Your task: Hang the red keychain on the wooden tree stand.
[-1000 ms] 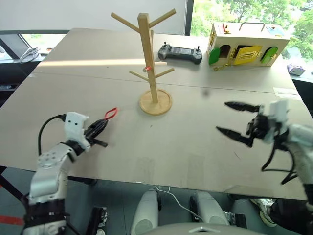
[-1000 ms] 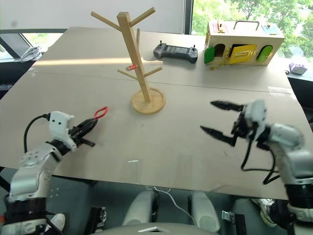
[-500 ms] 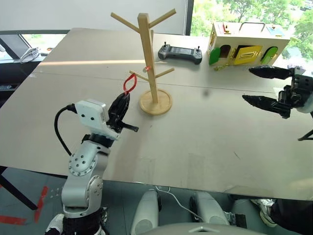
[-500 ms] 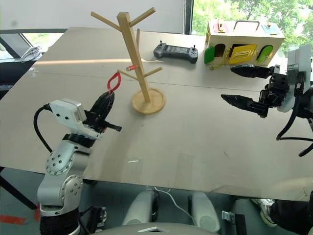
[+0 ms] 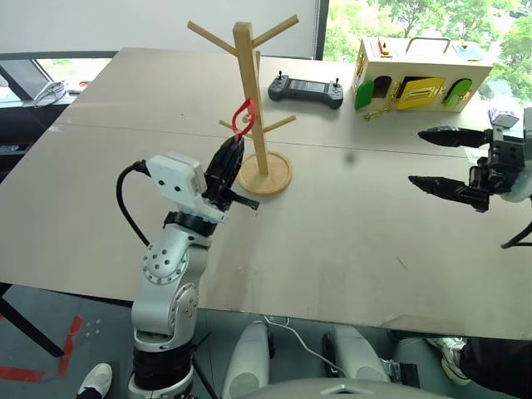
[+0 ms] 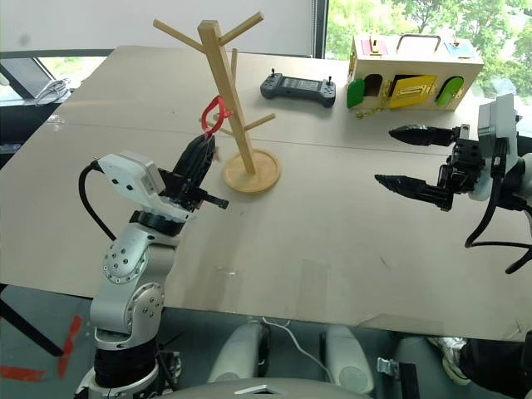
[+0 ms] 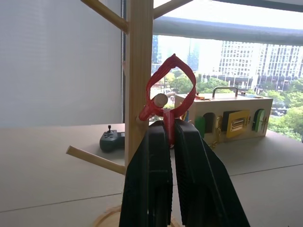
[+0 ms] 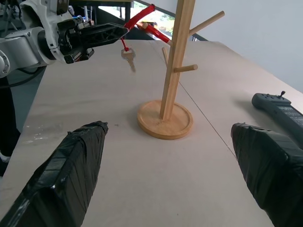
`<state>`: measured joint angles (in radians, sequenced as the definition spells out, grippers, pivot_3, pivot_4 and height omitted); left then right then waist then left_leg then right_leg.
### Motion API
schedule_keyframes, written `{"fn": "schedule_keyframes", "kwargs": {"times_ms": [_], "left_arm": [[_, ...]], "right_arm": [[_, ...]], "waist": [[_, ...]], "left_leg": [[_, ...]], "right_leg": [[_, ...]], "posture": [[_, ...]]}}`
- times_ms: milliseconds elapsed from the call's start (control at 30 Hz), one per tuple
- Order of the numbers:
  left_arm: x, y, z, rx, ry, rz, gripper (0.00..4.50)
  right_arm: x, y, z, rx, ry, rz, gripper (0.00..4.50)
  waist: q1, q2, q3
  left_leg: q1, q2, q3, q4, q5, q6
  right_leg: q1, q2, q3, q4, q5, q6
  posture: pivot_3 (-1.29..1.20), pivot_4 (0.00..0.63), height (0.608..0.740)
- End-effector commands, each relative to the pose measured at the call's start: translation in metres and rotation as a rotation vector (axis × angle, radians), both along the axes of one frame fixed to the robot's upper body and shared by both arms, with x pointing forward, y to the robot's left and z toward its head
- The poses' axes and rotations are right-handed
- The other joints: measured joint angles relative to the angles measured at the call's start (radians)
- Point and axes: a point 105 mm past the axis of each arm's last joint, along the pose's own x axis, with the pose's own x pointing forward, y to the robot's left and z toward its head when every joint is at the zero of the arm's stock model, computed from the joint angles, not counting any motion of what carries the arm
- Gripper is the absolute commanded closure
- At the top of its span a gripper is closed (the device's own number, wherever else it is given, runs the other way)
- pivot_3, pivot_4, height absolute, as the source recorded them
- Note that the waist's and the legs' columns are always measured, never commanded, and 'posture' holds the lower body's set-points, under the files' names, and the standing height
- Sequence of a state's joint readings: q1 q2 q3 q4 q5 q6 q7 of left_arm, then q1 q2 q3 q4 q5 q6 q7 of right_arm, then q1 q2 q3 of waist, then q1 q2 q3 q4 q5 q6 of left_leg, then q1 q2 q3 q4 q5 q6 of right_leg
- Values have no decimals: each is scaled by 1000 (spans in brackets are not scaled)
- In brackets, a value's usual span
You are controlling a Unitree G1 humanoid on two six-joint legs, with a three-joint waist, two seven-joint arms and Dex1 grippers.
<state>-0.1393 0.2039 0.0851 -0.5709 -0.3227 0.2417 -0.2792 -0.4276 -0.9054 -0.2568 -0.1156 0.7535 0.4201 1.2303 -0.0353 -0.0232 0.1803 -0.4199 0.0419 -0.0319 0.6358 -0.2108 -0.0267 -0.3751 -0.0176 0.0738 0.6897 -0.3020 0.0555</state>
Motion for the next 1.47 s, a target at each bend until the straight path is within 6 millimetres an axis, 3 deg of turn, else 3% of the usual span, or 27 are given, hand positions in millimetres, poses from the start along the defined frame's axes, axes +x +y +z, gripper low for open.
{"fn": "schedule_keyframes", "kwargs": {"times_ms": [33, 233, 367, 467, 567, 600, 633, 733, 767, 1000, 1067, 1133, 1333, 1467], "left_arm": [[5, 0, 2, 34, -14, 31, 4467], [23, -8, -11, 51, 50, 32, 4467], [27, -19, -8, 48, 30, 10, 4467], [28, -19, -8, 49, 24, 15, 3690], [29, -14, -10, 41, 35, 32, 2258], [29, -13, -11, 39, 36, 35, 2258], [28, -12, -11, 32, 40, 37, 1580], [24, -7, -21, 39, 70, 55, 204], [23, -5, -25, 44, 83, 64, 93], [30, 35, -66, -5, 223, 232, 93], [33, 52, -85, 3, 269, 299, 93], [35, 63, -96, 8, 293, 341, 93], [38, 79, -113, -25, 319, 420, 93], [38, 76, -124, -11, 327, 414, 93]], "right_arm": [[-4, -2, 13, 9, -74, -12, 0], [-5, -2, 13, 11, -83, -22, 0], [-7, -1, 13, 16, -86, -25, 0], [-8, -1, 13, 18, -87, -27, 0], [-8, 0, 11, 20, -87, -31, 0], [-7, 0, 9, 22, -87, -34, 0], [-6, 1, 8, 27, -89, -40, 0], [1, 6, -2, 69, -98, -101, 0], [6, 8, -5, 93, -106, -137, 0], [41, 25, -53, 269, -110, -454, 0], [56, 19, -85, 326, -97, -671, 0], [62, 11, -103, 364, -118, -817, 0], [64, -5, -125, 366, -219, -1016, 0], [64, -9, -134, 390, -225, -1093, 0]], "waist": [[1, 0, 0], [2, 0, 0], [2, 0, 0], [2, 0, 0], [2, 0, 0], [2, 0, 0], [2, 0, 0], [1, 0, 0], [-1, 0, 0], [-1, 0, 0], [0, 0, -1], [1, 0, -1], [2, 1, -1], [0, 1, -1]], "left_leg": [[0, 0, 0, 0, 0, 0], [0, 0, 0, 0, 0, 0], [0, 0, 0, 0, 0, 0], [-1, 0, 0, 0, 0, 0], [-1, 0, 0, 0, 0, 0], [-1, 0, 0, 0, 0, 0], [-1, 0, -1, 0, 0, 0], [-1, 0, -1, 0, 0, 0], [-1, 0, -1, 0, 0, 0], [-1, 0, -1, 0, 0, 0], [-1, 0, -1, 0, 0, 0], [0, 0, -1, 0, 0, 0], [-1, -1, -1, 0, 0, 0], [-1, -1, -1, 0, 0, 0]], "right_leg": [[0, 0, 0, 0, 0, 0], [0, 0, 0, 0, 0, 0], [0, 0, 0, 0, 0, 0], [0, 0, 0, 0, 0, 0], [0, 0, 0, 0, 0, 0], [0, 0, 0, 0, 0, 0], [0, 0, -1, 0, 0, 0], [0, 0, -1, 0, 0, 0], [0, 0, -1, 0, 0, 0], [-1, 0, -1, 1, 0, 0], [-1, 0, -1, 1, 0, 0], [-1, 0, -1, 0, 0, 0], [-2, -1, -1, 1, 0, 0], [-2, -1, -1, 1, 0, 0]], "posture": [[0, 150, 740], [0, 150, 740], [0, 150, 740], [0, 150, 740], [0, 150, 740], [0, 150, 740], [0, 150, 740], [0, 150, 740], [0, 150, 740], [0, 150, 740], [0, 150, 740], [0, 150, 740], [0, 150, 740], [0, 150, 740]]}}
